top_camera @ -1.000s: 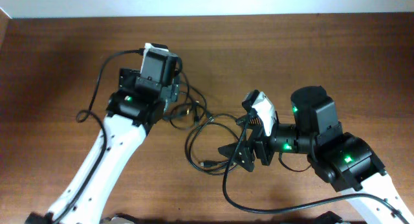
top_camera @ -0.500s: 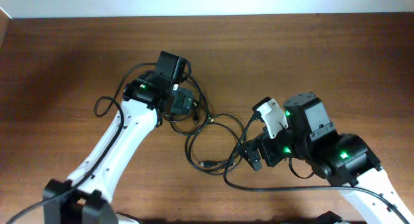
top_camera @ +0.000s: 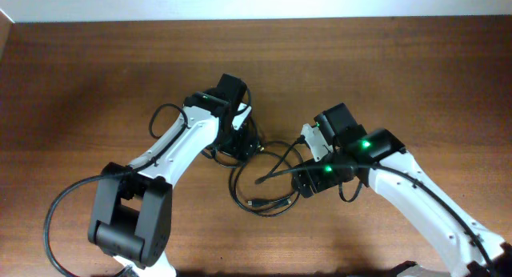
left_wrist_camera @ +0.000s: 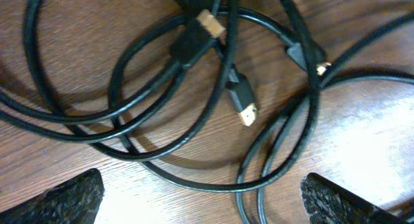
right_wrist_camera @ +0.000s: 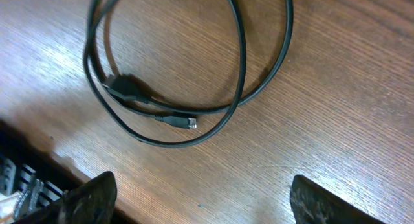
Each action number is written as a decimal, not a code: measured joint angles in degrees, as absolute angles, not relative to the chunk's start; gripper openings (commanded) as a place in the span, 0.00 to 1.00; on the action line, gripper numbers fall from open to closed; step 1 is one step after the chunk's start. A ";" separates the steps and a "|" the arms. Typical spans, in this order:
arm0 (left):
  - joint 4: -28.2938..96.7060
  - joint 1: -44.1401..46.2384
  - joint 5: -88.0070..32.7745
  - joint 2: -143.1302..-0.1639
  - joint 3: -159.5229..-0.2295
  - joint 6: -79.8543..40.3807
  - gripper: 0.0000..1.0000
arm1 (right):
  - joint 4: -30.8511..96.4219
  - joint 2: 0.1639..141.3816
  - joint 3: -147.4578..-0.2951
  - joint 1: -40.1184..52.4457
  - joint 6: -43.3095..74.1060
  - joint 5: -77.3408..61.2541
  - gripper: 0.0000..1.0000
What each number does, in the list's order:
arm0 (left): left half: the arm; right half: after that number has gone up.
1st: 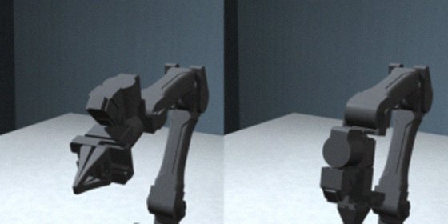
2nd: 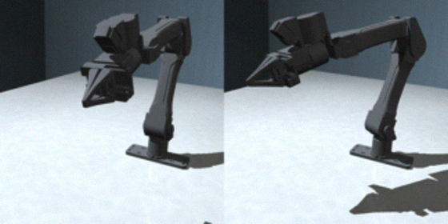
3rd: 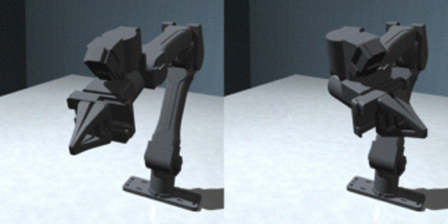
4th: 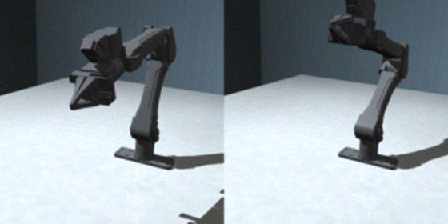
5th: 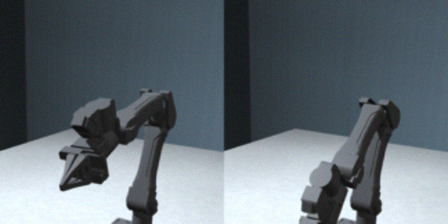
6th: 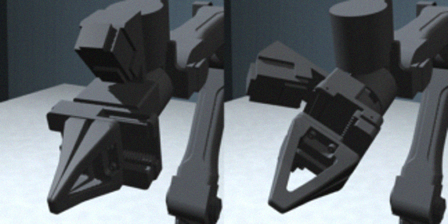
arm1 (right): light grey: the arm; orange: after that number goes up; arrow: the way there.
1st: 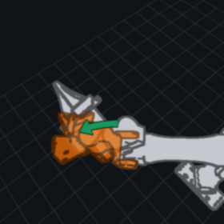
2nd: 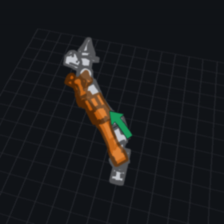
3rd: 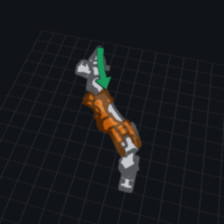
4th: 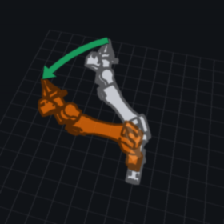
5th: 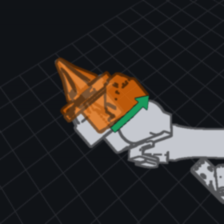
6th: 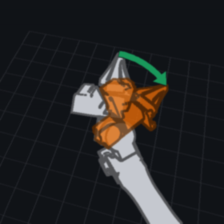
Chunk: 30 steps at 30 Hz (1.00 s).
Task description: Untangle cables
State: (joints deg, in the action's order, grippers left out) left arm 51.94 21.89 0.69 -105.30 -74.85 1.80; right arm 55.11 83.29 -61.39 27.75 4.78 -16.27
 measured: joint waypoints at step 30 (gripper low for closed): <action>50.30 16.80 2.39 -105.38 -74.67 -2.70 0.99 | 46.52 102.83 -61.21 29.61 4.75 -20.27 0.61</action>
